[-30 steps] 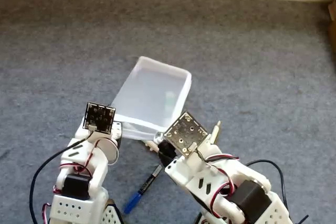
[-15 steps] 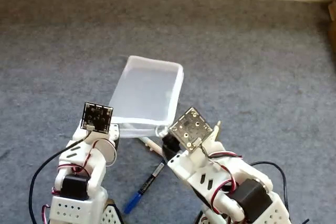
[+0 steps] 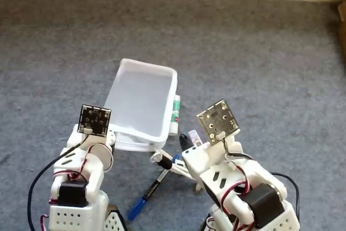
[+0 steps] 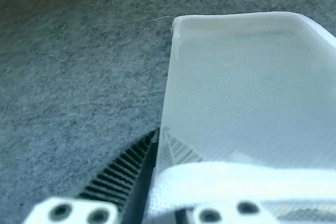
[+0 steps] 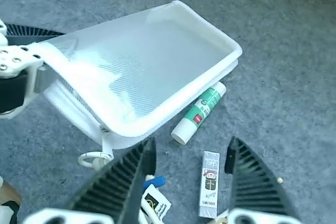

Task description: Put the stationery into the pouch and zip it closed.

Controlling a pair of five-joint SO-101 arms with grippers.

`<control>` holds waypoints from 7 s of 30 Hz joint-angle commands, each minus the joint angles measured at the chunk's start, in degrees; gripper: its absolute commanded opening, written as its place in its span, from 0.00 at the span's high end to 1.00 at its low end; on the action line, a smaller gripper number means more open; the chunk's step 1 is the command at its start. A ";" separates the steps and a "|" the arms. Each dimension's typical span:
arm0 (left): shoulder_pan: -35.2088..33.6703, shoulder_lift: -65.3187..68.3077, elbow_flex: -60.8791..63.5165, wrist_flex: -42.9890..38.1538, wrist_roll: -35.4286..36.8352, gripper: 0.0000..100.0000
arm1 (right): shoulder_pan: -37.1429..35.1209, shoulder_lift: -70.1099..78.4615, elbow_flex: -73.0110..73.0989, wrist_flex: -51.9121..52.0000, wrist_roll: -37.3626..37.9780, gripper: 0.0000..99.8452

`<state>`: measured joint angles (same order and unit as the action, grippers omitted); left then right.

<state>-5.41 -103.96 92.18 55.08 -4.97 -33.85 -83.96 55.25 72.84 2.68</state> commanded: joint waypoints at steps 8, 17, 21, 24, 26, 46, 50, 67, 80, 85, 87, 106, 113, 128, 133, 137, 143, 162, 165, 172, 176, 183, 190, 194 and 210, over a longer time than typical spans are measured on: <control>-2.51 -0.75 -10.42 8.70 -0.26 0.99 | 5.14 -0.04 4.79 -8.57 -0.53 0.80; -2.68 -0.75 -14.46 9.58 -0.26 0.99 | 5.41 0.04 6.11 -10.24 -0.53 0.80; -2.51 -0.75 -16.40 11.16 -0.26 0.99 | 5.49 3.21 5.85 -10.59 -0.53 0.80; -2.59 -0.75 -17.89 11.96 -0.26 0.99 | 5.49 8.57 5.49 -10.68 -0.53 0.80; -2.33 -0.66 -19.12 13.01 -0.26 0.99 | 5.58 12.26 5.49 -11.38 -0.62 0.80; -2.24 44.53 -46.46 14.42 5.01 0.99 | 13.05 23.96 5.49 -18.42 -1.05 0.80; -2.24 52.97 -53.49 16.18 8.00 0.99 | 13.05 23.96 5.49 -18.42 -1.05 0.80; 2.59 73.54 -87.52 39.91 13.71 0.99 | 13.05 24.04 5.58 -18.42 -0.62 0.80; -5.58 72.13 -79.08 38.77 14.86 0.99 | 7.69 25.45 5.58 -18.24 2.90 0.80; -8.13 69.85 -74.77 35.08 14.86 0.99 | 7.69 35.91 4.26 -18.33 2.99 0.80; -8.66 69.49 -73.63 34.81 14.86 0.99 | 7.69 41.10 1.10 -18.24 2.99 0.80; -8.92 69.58 -71.60 33.85 14.68 0.99 | 7.52 63.78 -6.11 -23.08 7.82 0.86; -8.92 69.58 -71.60 33.93 14.68 0.99 | 7.60 67.65 -8.04 -22.90 8.00 0.87; -8.92 69.58 -71.60 33.85 14.77 0.99 | 7.87 70.37 -8.66 -22.81 8.18 0.99; -8.92 69.58 -71.60 33.85 14.95 0.99 | 7.96 70.29 -8.66 -22.73 8.18 0.99; -8.92 69.58 -71.60 33.76 14.95 0.99 | 7.96 68.09 -8.66 -22.73 8.00 0.99; -8.75 69.58 -71.60 33.67 15.03 0.99 | 7.96 59.03 -7.96 -22.55 7.91 0.99; -8.57 69.58 -71.78 32.62 15.21 0.99 | 11.12 54.81 -11.30 -13.05 -0.62 0.99; -8.57 70.02 -71.78 31.56 15.21 0.99 | 11.47 53.41 -16.04 -10.15 -3.69 0.99; -6.11 70.11 -74.24 32.00 17.05 0.99 | 11.47 46.46 -16.13 -9.27 -4.66 0.99; -5.05 70.11 -77.05 32.44 17.05 0.99 | 11.47 41.45 -15.52 -8.22 -4.66 0.99; -2.59 70.81 -81.63 37.01 17.05 0.99 | 11.47 33.19 -12.53 -8.13 -4.66 0.99; -2.68 82.77 -91.56 41.85 16.88 0.99 | 11.47 27.91 -10.77 -8.22 -4.66 0.99; -2.68 86.64 -95.34 42.20 16.97 0.99 | 11.47 25.19 -10.77 -8.13 -4.66 0.99; 1.98 89.45 -107.12 45.71 19.78 0.99 | 11.12 23.34 -10.77 -8.13 -4.66 0.99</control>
<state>-5.05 -16.04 -11.12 100.18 13.14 -23.47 -58.46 45.23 64.48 -1.45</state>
